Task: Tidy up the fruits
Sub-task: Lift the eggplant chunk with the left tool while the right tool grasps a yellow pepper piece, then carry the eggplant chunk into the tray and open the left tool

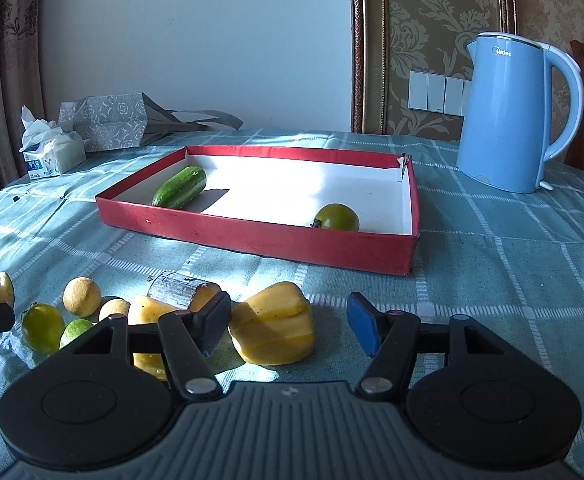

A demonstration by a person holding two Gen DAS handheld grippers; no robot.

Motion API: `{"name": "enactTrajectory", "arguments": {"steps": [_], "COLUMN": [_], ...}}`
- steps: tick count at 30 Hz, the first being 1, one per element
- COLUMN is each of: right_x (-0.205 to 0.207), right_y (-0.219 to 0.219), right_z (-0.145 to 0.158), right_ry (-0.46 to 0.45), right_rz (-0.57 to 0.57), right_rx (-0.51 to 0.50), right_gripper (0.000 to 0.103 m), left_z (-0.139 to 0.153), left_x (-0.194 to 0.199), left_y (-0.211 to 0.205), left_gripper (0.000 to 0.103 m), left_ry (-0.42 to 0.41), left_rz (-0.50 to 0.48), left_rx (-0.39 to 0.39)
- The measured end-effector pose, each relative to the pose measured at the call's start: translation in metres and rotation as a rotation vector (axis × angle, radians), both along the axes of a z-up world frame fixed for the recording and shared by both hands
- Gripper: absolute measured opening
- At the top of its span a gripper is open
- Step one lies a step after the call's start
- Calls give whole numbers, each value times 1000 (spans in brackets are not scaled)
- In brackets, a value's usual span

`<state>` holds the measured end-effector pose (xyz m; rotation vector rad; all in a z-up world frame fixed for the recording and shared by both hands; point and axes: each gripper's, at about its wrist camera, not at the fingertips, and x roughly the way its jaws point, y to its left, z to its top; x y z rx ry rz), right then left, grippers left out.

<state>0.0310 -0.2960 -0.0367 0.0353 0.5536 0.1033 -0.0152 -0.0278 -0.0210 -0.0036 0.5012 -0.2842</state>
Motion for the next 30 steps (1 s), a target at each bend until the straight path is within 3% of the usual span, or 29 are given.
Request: {"name": "enactTrajectory", "arguments": {"steps": [8, 13, 17, 22, 30], "right_x": [13, 13, 14, 11, 3], "right_y": [0, 2, 1, -16, -18], "right_z": [-4, -5, -5, -4, 1], "right_ry": [59, 65, 67, 48, -27], "right_rz": [-5, 18, 14, -48, -80], "right_rx": [6, 15, 21, 112, 89], "right_gripper": [66, 48, 48, 48, 48], "left_z": [-3, -3, -2, 3, 34], "left_x": [5, 6, 6, 9, 37], "left_y": [2, 1, 0, -6, -35], "left_gripper": [38, 38, 38, 38, 38], "left_ry": [8, 5, -5, -16, -80], "left_rz": [1, 0, 3, -7, -65], "left_rx": [0, 11, 27, 49, 75]}}
